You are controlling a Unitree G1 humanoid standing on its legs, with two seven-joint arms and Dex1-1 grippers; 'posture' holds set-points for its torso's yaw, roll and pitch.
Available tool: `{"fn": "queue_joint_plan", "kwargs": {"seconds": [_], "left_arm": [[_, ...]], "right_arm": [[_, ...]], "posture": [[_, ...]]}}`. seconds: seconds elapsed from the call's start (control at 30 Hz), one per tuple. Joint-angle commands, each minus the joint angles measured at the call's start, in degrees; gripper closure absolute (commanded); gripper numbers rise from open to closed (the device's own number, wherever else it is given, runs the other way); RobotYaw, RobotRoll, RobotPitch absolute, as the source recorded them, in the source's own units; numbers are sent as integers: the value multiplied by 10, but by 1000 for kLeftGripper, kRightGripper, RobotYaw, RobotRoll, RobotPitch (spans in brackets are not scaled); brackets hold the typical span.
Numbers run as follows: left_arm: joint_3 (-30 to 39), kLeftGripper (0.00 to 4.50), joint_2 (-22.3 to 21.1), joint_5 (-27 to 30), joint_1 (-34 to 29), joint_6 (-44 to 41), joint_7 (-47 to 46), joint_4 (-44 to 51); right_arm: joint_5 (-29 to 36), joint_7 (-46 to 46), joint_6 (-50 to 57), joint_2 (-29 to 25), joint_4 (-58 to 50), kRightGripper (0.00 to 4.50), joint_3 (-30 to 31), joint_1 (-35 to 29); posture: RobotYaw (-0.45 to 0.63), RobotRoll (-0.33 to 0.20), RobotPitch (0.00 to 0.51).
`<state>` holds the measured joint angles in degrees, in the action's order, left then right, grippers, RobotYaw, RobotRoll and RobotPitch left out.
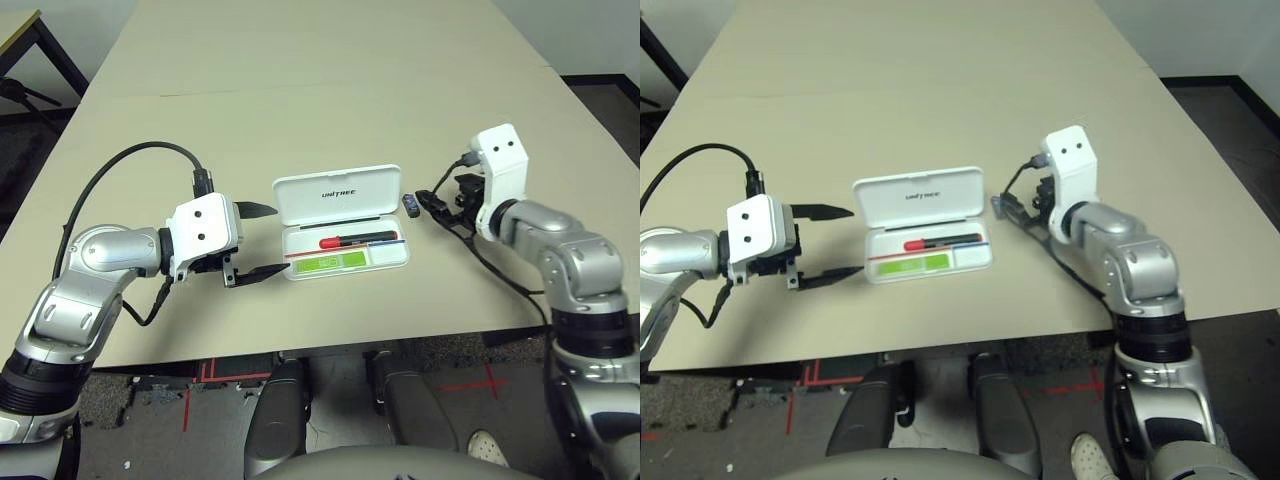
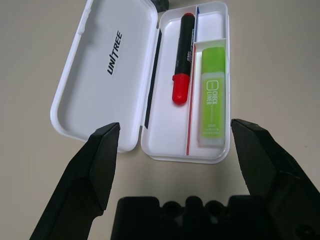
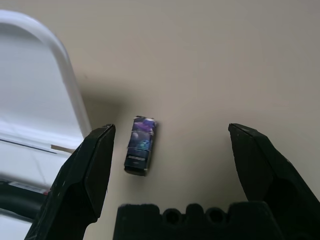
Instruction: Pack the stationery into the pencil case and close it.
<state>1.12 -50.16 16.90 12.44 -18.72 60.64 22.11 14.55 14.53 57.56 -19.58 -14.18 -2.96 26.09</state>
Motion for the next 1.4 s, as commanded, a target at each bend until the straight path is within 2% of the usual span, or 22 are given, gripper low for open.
{"fn": "queue_joint_plan", "kwargs": {"seconds": [0.03, 0.4, 0.87, 0.97, 1.27, 1.4], "left_arm": [[-5, 28, -7, -3, -7, -1, -1, 10], [-9, 28, -7, -2, -4, -10, -6, 22], [-12, 28, -5, 0, 0, -24, -14, 35], [-12, 0, -5, 0, 0, -26, -14, 36], [-13, 0, -6, 1, 3, -27, -12, 37], [-14, 0, -6, 1, 4, -27, -11, 36]], "right_arm": [[-4, -12, 9, 12, -8, 0, 9, -12], [-40, -49, -17, 51, 20, 0, 38, -33], [-79, -48, -56, 56, 89, 0, 65, -7], [-79, -46, -57, 56, 99, 623, 65, -3], [-71, -36, -41, 51, 100, 4040, 58, 0], [-68, -22, -34, 28, 98, 4149, 50, 5]], "posture": [[8, 0, 186], [16, 0, 186], [27, 0, 186], [27, 0, 186], [24, 0, 186], [23, 0, 185]]}}
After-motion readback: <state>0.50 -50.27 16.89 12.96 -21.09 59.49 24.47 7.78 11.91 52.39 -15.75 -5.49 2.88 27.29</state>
